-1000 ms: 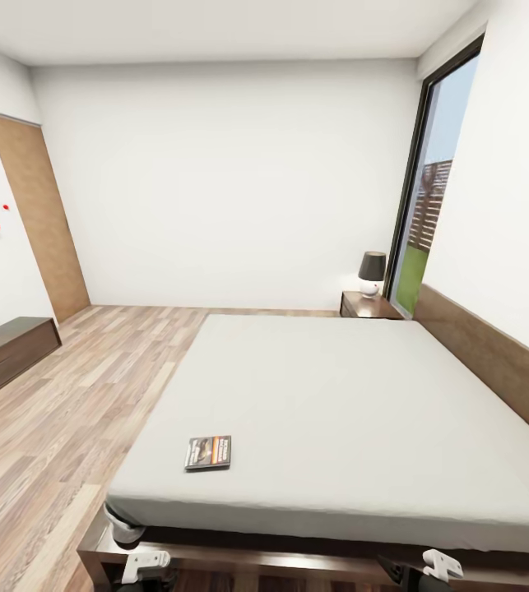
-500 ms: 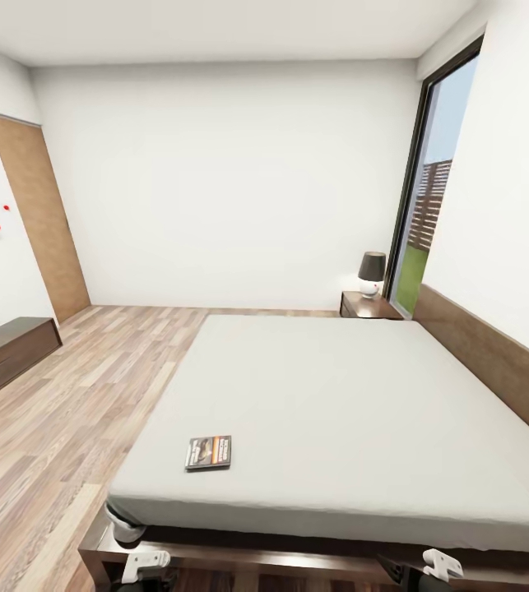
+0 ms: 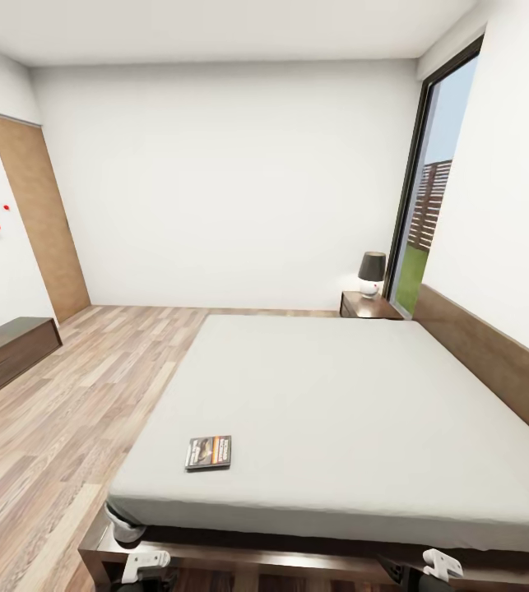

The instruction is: In the bedroom, move the book from the bed onto either nightstand, and place the two sandals side by side next to the bed.

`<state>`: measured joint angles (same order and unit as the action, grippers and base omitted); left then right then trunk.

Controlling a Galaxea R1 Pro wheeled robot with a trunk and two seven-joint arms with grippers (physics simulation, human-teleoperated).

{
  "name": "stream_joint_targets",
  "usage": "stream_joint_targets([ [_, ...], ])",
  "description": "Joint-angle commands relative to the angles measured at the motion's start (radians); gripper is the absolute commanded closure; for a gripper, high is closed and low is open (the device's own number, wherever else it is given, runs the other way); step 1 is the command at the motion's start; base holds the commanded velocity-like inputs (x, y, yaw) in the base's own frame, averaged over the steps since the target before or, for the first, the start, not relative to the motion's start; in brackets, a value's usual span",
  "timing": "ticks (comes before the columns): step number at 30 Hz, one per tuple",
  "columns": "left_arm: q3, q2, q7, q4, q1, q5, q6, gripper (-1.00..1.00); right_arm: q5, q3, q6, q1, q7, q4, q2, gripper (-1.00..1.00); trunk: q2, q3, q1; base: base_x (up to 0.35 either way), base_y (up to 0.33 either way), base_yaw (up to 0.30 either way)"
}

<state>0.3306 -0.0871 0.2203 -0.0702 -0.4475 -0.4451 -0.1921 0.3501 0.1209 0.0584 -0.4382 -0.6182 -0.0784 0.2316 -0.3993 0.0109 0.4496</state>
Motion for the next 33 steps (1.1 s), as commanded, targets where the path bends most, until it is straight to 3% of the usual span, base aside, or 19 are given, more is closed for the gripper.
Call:
stream_joint_targets([
  [1,0.008,0.000,0.004,0.001,0.000,-0.010,-0.003,-1.00,-0.006,0.008,0.003,-0.001,-0.004,0.002,0.000,-1.00,-0.001,0.000,0.000,0.000,0.000,0.000],
  [15,0.008,0.000,0.004,0.002,0.000,-0.010,-0.004,-1.00,-0.006,0.008,0.003,0.000,-0.004,0.002,0.000,-1.00,-0.001,0.000,0.000,0.002,0.000,0.000],
  [33,0.008,0.000,0.004,0.001,0.000,-0.010,-0.004,-1.00,-0.006,0.008,0.003,0.000,0.000,0.002,0.000,-1.00,-0.001,0.000,0.000,0.156,0.000,0.000],
])
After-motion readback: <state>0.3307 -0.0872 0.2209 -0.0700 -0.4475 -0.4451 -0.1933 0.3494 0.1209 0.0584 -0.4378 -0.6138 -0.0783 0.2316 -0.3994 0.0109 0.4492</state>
